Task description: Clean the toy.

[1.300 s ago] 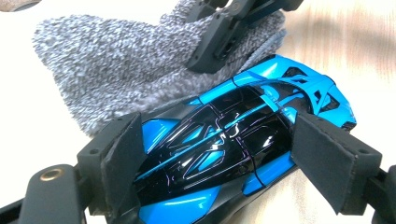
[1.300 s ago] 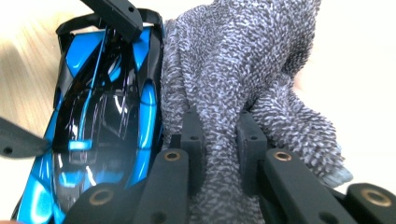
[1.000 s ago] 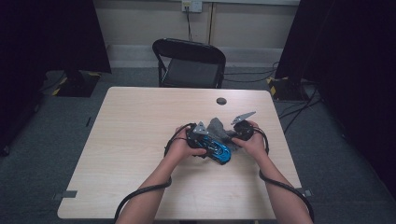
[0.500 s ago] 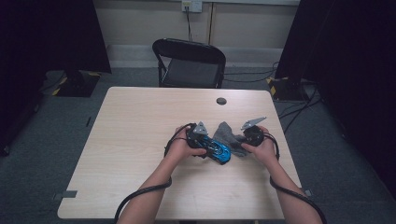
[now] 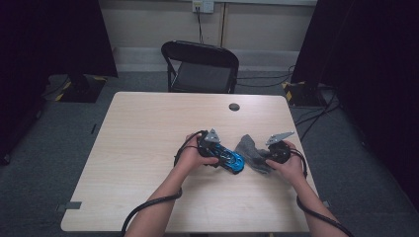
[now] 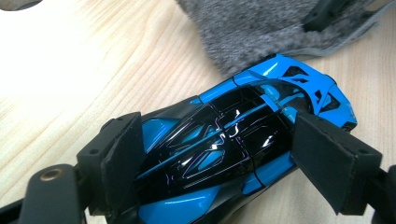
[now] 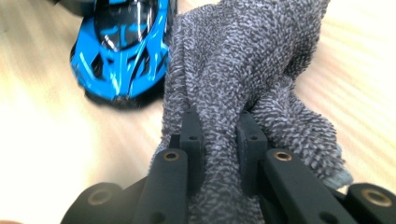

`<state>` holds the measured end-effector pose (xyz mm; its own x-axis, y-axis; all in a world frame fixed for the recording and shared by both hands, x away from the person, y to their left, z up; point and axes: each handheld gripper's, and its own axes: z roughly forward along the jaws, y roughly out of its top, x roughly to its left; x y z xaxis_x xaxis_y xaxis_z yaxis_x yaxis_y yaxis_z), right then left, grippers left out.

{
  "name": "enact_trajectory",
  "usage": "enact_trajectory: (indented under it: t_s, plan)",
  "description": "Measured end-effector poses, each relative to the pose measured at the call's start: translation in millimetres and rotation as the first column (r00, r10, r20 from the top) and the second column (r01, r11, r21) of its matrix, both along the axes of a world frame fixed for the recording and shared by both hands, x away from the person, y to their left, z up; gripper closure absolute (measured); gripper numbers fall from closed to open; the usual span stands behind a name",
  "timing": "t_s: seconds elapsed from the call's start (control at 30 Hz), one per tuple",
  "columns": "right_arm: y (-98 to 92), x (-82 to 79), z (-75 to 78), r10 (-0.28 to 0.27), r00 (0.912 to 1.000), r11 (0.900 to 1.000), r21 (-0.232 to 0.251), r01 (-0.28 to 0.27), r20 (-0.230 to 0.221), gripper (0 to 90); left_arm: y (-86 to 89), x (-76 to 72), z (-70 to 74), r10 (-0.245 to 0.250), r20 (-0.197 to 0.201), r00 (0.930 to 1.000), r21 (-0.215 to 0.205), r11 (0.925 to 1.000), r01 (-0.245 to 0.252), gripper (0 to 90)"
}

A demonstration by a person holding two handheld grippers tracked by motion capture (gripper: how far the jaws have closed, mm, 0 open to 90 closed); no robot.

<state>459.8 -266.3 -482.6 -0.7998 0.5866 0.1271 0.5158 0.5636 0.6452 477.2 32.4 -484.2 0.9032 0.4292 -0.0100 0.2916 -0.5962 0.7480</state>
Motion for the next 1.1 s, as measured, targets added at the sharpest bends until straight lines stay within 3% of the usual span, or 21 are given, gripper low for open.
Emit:
enact_trajectory:
  t_s: [0.4,0.5,0.6,0.63,0.83,1.1]
  plan:
    - [-32.5,-23.7,10.9,-0.032,0.9994,0.999,0.009,0.032,0.014,76.4,-3.0,0.0,1.0,-0.003,-0.012,0.9999,0.000,1.0000,0.003,17.4]
    - [-38.1,-25.1,18.7,-0.043,0.9988,0.999,0.032,0.042,0.025,76.4,-3.4,1.7,3.3,-0.017,-0.027,0.9995,0.014,0.9998,0.017,17.4]
    - [-37.6,-24.4,27.4,-0.040,0.9984,0.999,0.035,0.038,0.040,76.3,-4.3,3.4,7.7,0.013,-0.072,0.9973,0.009,0.9999,-0.012,18.0]
    - [-36.0,-23.6,30.3,-0.035,0.9984,0.999,0.042,0.033,0.044,76.3,-4.0,3.3,9.5,0.019,-0.088,0.9960,-0.006,0.9998,-0.019,18.7]
    - [-19.7,-20.7,38.8,0.001,0.9984,0.999,0.045,-0.004,0.056,76.3,8.9,-0.2,28.6,0.013,-0.066,0.9977,-0.046,0.9988,-0.016,20.4]
    - [29.0,-19.0,56.4,0.117,0.9898,0.992,0.037,-0.120,0.082,76.2,63.1,-17.4,58.6,0.062,-0.019,0.9979,-0.061,0.9962,-0.063,20.4]
